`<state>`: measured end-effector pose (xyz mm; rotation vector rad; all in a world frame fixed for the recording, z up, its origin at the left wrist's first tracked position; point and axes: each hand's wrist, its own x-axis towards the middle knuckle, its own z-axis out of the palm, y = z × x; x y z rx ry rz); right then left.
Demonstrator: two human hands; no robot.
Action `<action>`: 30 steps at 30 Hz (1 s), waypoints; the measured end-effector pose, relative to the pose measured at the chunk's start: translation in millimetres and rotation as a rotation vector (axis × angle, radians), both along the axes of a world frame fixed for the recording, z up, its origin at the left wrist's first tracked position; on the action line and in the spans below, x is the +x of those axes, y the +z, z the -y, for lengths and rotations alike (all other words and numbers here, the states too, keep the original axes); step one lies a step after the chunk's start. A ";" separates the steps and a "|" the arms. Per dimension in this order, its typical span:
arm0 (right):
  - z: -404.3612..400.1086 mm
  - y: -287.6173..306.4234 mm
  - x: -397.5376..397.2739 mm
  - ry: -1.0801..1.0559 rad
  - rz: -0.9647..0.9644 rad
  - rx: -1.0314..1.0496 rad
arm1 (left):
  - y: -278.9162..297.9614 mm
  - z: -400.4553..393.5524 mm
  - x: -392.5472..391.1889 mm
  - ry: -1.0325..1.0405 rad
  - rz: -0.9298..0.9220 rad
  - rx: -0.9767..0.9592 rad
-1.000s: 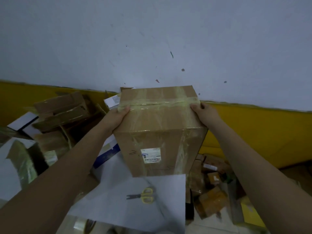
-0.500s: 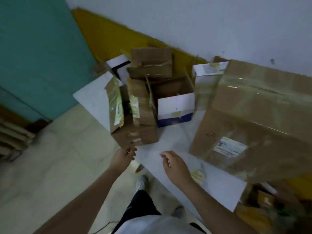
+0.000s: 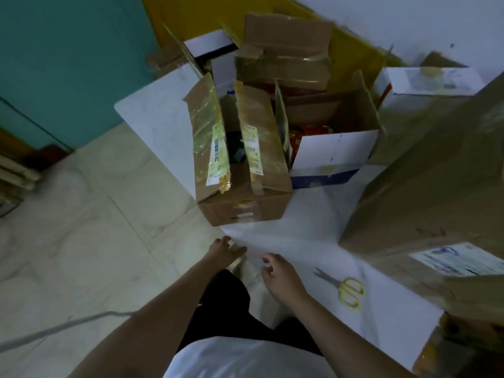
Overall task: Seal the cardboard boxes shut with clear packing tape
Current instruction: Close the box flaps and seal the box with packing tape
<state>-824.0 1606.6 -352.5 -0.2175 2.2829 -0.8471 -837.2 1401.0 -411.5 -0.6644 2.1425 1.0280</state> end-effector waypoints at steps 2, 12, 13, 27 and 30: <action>0.9 -11.2 -4.0 -0.047 -0.005 -0.009 | -14.3 -1.6 -7.2 0.054 -0.054 0.104; -7.0 2.1 7.1 -0.214 0.103 -0.006 | 14.3 21.6 -19.8 0.045 0.239 0.362; -7.9 5.0 7.5 -0.212 0.102 -0.009 | 18.2 22.8 -23.9 0.036 0.291 0.389; -51.7 119.7 -0.4 -0.505 0.250 -0.250 | 198.0 -52.5 -14.6 -0.369 0.145 0.469; -85.6 170.7 1.7 -0.551 0.211 -0.381 | 251.7 -99.4 -6.0 -0.476 -0.111 0.513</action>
